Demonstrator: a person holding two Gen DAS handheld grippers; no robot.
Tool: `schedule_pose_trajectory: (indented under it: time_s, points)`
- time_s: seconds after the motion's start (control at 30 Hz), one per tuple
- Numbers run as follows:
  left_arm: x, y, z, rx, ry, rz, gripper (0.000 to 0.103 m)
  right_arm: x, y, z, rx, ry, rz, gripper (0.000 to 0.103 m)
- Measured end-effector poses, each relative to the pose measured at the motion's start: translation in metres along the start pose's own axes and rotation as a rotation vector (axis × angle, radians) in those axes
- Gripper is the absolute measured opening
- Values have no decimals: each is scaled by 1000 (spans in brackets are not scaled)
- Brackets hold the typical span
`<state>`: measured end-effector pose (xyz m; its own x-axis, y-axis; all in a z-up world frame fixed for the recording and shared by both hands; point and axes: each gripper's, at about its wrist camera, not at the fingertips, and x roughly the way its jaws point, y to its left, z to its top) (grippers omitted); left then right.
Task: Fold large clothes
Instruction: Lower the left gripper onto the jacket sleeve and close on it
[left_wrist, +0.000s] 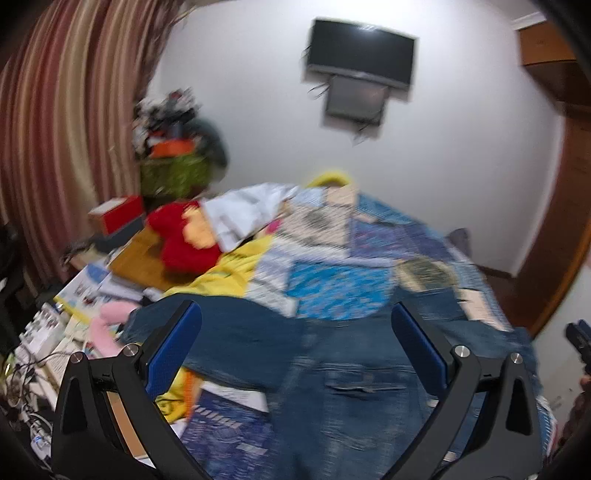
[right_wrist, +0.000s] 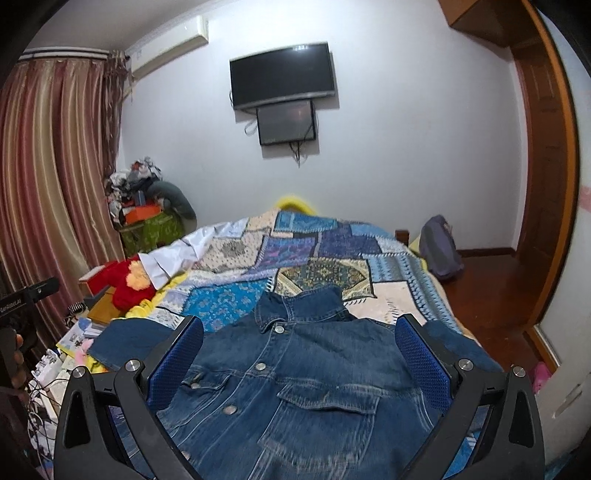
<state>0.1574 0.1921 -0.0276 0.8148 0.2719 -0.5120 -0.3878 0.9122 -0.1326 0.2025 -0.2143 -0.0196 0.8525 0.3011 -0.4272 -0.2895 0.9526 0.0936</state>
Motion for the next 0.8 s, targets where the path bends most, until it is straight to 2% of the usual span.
schedule_pose_trajectory:
  time_s: [0.17,0.37,0.5,0.6,0.67,0.8]
  points:
    - [58,57,-8,-93,97,76,103,69,-7,7,-28,116,-2,103]
    - [136,132,-39,-251,313,158,103,154,-15,-12,-28,323,18,103]
    - [175,168,-73,-350,445,180,103,191,-20,-29,-9,417,27,103]
    - [195,182,-95,-415,524,155,91,201,-22,-37,0,445,35,103]
    - [203,187,-105,-459,555,121,78,206,-24,-41,18,466,51,103]
    - [213,192,-109,-507,549,91,63,214,-29,-44,64,499,73,103]
